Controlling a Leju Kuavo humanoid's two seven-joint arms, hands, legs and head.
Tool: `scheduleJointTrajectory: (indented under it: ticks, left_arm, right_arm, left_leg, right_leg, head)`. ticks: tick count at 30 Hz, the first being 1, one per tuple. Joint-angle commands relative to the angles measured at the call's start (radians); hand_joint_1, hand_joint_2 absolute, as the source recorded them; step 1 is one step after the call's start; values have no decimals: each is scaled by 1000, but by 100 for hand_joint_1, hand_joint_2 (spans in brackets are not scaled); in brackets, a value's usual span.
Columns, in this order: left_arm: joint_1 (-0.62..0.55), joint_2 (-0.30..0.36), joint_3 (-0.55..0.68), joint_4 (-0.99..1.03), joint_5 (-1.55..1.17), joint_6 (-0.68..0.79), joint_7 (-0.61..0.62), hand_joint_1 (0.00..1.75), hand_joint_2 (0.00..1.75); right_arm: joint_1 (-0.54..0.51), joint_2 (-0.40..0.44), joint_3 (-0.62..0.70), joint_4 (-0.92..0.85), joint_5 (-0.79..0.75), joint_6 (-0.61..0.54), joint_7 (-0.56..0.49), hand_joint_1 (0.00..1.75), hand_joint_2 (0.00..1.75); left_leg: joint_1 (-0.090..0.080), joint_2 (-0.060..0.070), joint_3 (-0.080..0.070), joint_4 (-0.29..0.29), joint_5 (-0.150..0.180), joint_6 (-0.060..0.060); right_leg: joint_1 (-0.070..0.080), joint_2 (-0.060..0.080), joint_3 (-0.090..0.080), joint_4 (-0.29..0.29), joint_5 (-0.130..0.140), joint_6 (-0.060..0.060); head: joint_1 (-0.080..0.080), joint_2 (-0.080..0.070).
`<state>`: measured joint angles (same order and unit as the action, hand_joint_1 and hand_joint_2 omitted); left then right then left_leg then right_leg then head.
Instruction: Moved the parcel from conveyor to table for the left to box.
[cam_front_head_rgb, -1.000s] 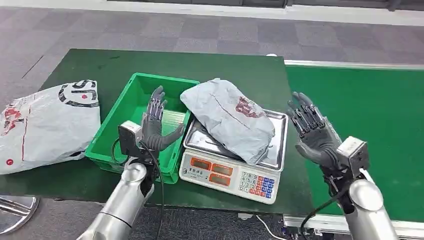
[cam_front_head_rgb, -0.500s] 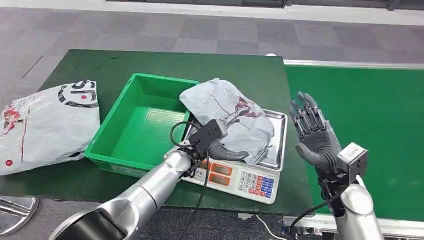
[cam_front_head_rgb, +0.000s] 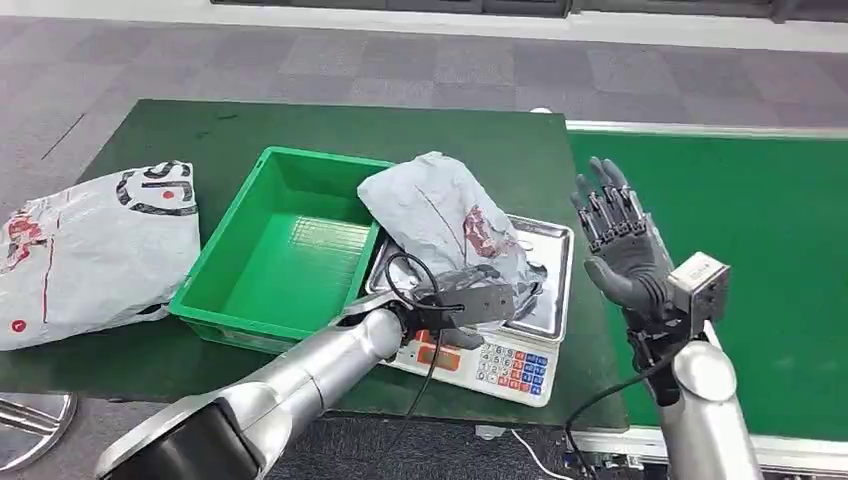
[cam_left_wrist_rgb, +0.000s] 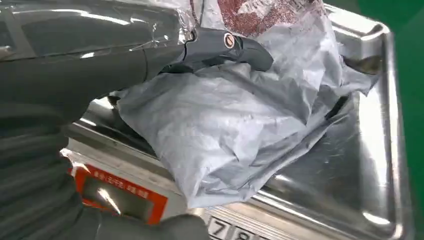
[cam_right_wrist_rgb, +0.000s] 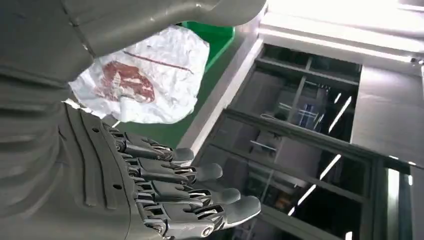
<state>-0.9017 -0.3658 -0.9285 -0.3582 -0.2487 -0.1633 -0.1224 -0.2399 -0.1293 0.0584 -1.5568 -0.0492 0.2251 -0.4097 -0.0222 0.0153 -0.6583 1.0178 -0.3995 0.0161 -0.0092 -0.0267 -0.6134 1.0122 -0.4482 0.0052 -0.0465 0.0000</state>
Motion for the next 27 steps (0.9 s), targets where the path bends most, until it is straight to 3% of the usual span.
scheduleJointTrajectory:
  ticks: [1, 11, 15, 17, 19, 21, 22, 24, 25, 26, 27]
  left_arm:
    - [-12, 33, -44, 104, 15, 37, -4, 175, 175]
    - [-9, 58, 15, 81, -7, 111, -70, 175, 175]
    - [11, 75, 81, 61, -25, 221, -138, 175, 175]
    - [17, 86, 143, 51, -9, 283, -200, 175, 175]
    - [29, 99, 230, 0, 27, 416, -344, 175, 175]
    - [49, 112, 352, -89, 94, 558, -536, 175, 175]
    - [78, 130, 391, -199, 102, 628, -576, 175, 175]
    - [155, 183, 432, -459, 90, 744, -576, 175, 175]
    - [158, 197, 437, -485, 84, 762, -576, 175, 175]
    - [188, 217, 487, -602, -1, 861, -576, 175, 175]
    - [208, 201, 583, -639, -120, 861, -576, 175, 175]
  right_arm:
    - [-63, 59, 4, 111, 15, -4, 8, 0, 175]
    - [-99, 61, -4, 151, 28, 5, 16, 0, 175]
    - [-93, 57, -10, 136, 23, 13, 24, 0, 175]
    - [-85, 56, -11, 127, 22, 13, 24, 0, 175]
    - [-72, 56, -16, 115, 18, 10, 25, 0, 175]
    - [-55, 56, -20, 101, 12, 4, 25, 0, 175]
    - [-48, 55, -21, 96, 8, -1, 24, 0, 175]
    - [-43, 48, -20, 92, -3, -13, 21, 0, 175]
    - [-44, 45, -18, 92, -5, -16, 20, 0, 175]
    - [-47, 39, -18, 93, -12, -21, 19, 0, 175]
    - [-47, 35, -17, 94, -17, -26, 19, 0, 175]
  left_leg:
    - [1, 4, 5, -2, 0, -3]
    - [2, 4, 6, -1, -1, -3]
    - [2, 3, 6, -2, 0, -3]
    - [2, 4, 7, -3, 0, -4]
    - [2, 4, 6, -2, 0, -4]
    - [2, 2, 5, -1, 0, -4]
    - [2, 1, 3, 0, 0, -3]
    - [3, 1, 4, -1, 0, -5]
    - [2, 0, 3, -1, 0, -3]
    - [2, 1, 4, -1, 0, -4]
    - [3, 3, 6, -2, -1, -5]
  right_leg:
    - [0, 7, 3, -3, 2, -1]
    - [1, 6, 5, -2, 1, 0]
    - [1, 5, 5, -2, 1, 0]
    - [1, 8, 6, -3, 2, -1]
    - [1, 8, 5, -2, 1, -1]
    - [1, 5, 4, -2, 1, -1]
    - [1, 3, 3, 0, 0, -1]
    - [2, 5, 4, -2, 0, -1]
    - [1, 3, 3, -1, 0, -1]
    - [1, 5, 3, -1, 0, -1]
    - [2, 7, 4, -2, 0, -1]
  head:
    - [0, 0]
    - [0, 0]
    - [0, 0]
    - [0, 0]
    - [0, 0]
    - [0, 0]
    - [0, 0]
    - [0, 0]
    - [0, 0]
    - [0, 0]
    - [0, 0]
